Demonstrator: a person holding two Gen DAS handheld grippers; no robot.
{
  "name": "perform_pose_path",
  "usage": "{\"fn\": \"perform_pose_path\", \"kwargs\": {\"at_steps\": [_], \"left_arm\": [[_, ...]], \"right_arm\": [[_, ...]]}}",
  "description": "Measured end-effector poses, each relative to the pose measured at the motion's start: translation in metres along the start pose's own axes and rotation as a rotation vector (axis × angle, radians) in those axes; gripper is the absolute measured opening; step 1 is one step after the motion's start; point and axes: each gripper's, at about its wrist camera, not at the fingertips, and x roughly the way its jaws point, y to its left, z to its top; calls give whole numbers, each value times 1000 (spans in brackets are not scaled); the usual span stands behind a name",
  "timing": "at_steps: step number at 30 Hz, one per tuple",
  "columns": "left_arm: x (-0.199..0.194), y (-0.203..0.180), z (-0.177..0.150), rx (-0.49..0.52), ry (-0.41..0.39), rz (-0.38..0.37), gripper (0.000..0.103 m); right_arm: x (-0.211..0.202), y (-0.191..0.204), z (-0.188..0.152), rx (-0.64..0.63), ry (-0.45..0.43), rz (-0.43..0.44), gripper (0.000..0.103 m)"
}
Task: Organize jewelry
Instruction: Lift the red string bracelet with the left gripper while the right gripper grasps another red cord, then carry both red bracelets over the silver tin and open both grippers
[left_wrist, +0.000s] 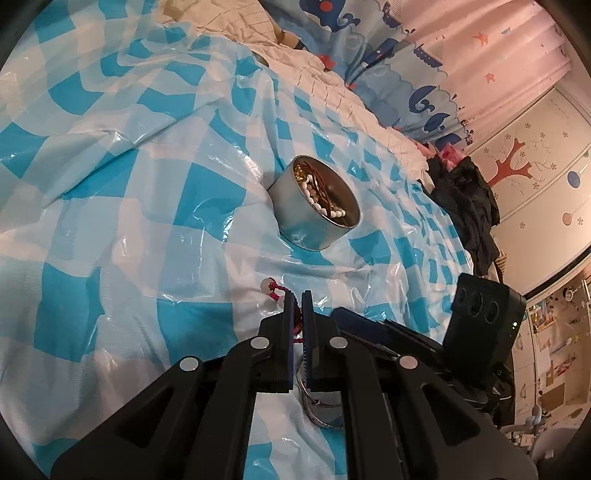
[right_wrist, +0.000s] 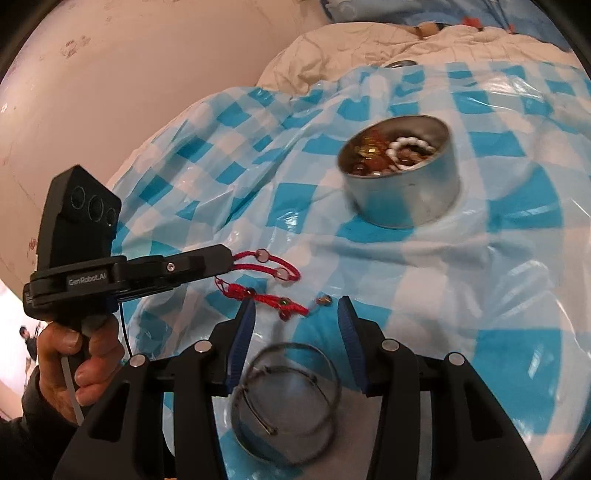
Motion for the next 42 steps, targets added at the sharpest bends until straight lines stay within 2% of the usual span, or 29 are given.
{"fn": "perform_pose_path", "kwargs": {"at_steps": [2,3,4,6,13,17,20,21,22,24,25,26,27,28,29,31,35,41,42], "left_arm": [[1,0,0,4,7,0,3],[1,0,-1,4,9,3,3],[1,0,-2,4,8,6,3],[-1,3,0,-7,-2,13,3],[-14,17,4,-61,-58,43,3],[-14,18,4,-64,-60,44,3],[-13,16,3,-56,-52,40,3],[-12,16,3,-54,-49,39,3],[-12,16,3,-52,-46,38,3],[-10,14,2,-47,-41,38,3],[-9,12,2,-42,-39,39,3],[-8,11,1,-37,-37,39,3],[-7,9,0,-31,-35,41,3],[-6,7,0,-24,-33,44,3],[-5,4,0,-13,-30,49,3],[-3,0,-1,3,-27,57,3],[0,-7,-2,35,-28,82,3],[0,-16,-4,97,-38,146,3],[0,-18,-4,108,-40,157,3]], "right_arm": [[9,9,3,-39,15,-5,46],[14,13,4,-63,30,-21,37],[19,18,3,-95,53,-46,15],[24,21,0,-125,74,-79,6],[2,7,2,-82,10,-102,3],[-9,-4,2,-50,-10,-124,3],[-10,-7,4,-34,-3,-80,3],[-8,-6,4,-31,-1,-48,6],[-6,-4,4,-32,0,-38,36],[-3,3,4,-37,-20,-34,80],[-1,7,4,-56,-37,-38,79],[5,10,5,-69,-14,-44,79],[9,11,5,-74,2,-52,73],[16,12,4,-84,31,-67,57],[22,13,2,-99,64,-82,50],[30,19,-2,-154,93,-126,17],[19,20,-1,-167,36,-139,15],[-4,6,4,-93,-57,-114,14],[-8,5,5,-83,-72,-109,8]]}}
